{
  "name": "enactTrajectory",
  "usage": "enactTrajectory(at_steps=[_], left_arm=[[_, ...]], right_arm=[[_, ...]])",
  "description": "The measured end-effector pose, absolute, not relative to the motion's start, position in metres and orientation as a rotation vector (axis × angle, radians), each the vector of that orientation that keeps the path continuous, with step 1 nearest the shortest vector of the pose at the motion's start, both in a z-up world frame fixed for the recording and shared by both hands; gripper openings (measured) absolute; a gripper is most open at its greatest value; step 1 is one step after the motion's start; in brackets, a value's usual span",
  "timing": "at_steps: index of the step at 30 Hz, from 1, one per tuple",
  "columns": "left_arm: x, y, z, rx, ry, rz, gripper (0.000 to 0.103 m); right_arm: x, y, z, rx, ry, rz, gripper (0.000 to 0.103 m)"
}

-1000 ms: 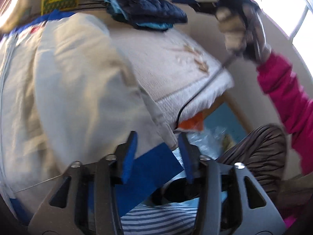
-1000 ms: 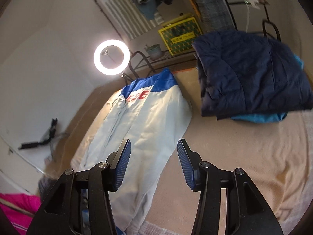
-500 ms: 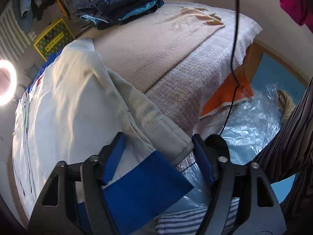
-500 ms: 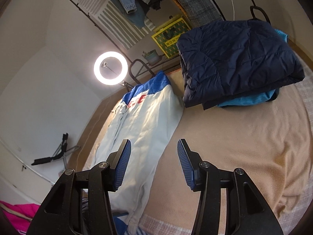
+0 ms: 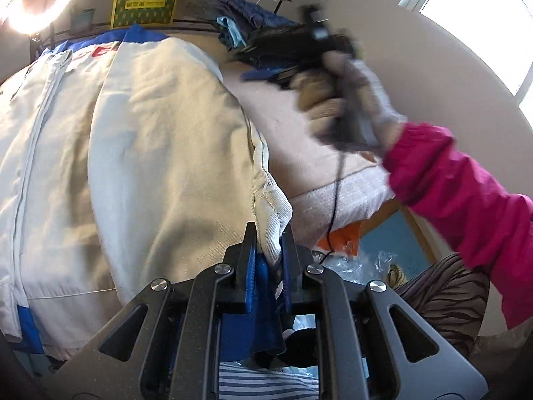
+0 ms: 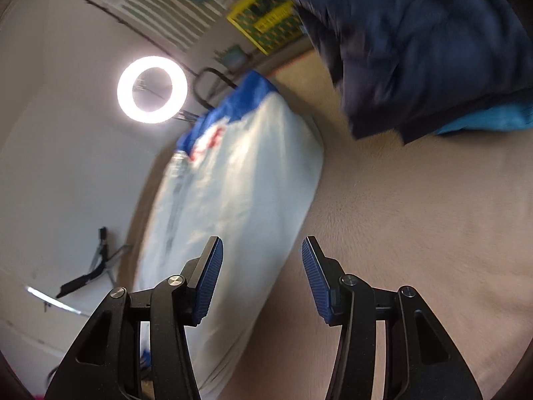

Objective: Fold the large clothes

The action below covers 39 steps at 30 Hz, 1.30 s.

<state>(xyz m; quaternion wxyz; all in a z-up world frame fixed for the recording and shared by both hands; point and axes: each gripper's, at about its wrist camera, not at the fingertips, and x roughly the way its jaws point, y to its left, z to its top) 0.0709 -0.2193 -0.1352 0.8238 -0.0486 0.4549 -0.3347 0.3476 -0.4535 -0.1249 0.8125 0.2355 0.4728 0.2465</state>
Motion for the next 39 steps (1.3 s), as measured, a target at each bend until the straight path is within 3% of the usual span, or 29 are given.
enactTrajectory(at_steps=[6,10,11,13,16,28,39], left_arm=[[0.075,-0.203,-0.133,-0.202,0.965,-0.72,0.011],[0.073,-0.194,-0.134,-0.219,0.961,-0.72,0.011],[0.073,-0.191,-0.134,-0.227,0.963,-0.72,0.011],[0.07,-0.186,-0.133,-0.234,0.957,-0.713,0.011],[0.069,-0.176,-0.132,-0.26,0.945,-0.701,0.011],[0.057,-0.123,-0.135,-0.401,0.933,-0.673,0.011],[0.054,-0.059,-0.157,-0.512,0.967,-0.578,0.011]], right_arm=[[0.387,-0.44,-0.169,0.638,1.032,0.434,0.049],[0.403,-0.439,-0.169,0.708,0.977,0.405,0.048],[0.406,-0.438,-0.169,0.726,0.971,0.403,0.045],[0.413,-0.435,-0.168,0.743,0.973,0.412,0.008],[0.417,-0.425,-0.153,0.659,0.96,0.37,0.004],[0.414,-0.347,-0.073,0.31,0.858,0.269,0.002],[0.426,-0.23,-0.076,0.088,0.879,0.326,0.002]])
